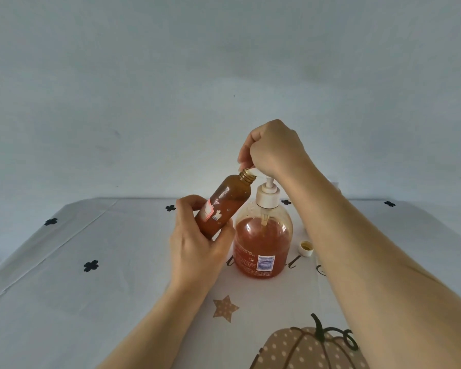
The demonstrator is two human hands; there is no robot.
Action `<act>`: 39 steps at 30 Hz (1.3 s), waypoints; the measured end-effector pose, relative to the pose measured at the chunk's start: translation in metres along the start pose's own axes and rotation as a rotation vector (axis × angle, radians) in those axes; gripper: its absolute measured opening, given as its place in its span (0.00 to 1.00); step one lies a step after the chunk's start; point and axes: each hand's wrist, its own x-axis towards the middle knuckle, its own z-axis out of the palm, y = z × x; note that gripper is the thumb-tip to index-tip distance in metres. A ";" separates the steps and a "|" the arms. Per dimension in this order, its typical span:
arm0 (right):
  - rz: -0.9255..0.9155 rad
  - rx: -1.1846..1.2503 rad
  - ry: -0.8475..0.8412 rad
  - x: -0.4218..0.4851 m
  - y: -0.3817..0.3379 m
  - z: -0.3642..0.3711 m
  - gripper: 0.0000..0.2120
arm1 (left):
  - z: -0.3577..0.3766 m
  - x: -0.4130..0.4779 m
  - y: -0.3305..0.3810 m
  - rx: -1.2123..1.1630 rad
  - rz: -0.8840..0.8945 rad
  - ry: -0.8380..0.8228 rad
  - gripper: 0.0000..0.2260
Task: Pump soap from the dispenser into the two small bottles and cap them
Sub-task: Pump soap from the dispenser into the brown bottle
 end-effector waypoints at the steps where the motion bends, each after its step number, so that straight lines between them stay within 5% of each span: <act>1: 0.007 -0.004 -0.007 0.000 0.000 0.000 0.17 | 0.000 0.000 -0.001 0.005 -0.001 -0.001 0.22; 20: 0.020 -0.121 -0.156 -0.001 -0.001 0.002 0.14 | -0.002 0.001 -0.003 -0.064 0.054 -0.004 0.13; 39: 0.018 0.021 -0.030 -0.013 -0.007 -0.007 0.17 | 0.000 0.002 0.001 -0.045 0.047 -0.039 0.14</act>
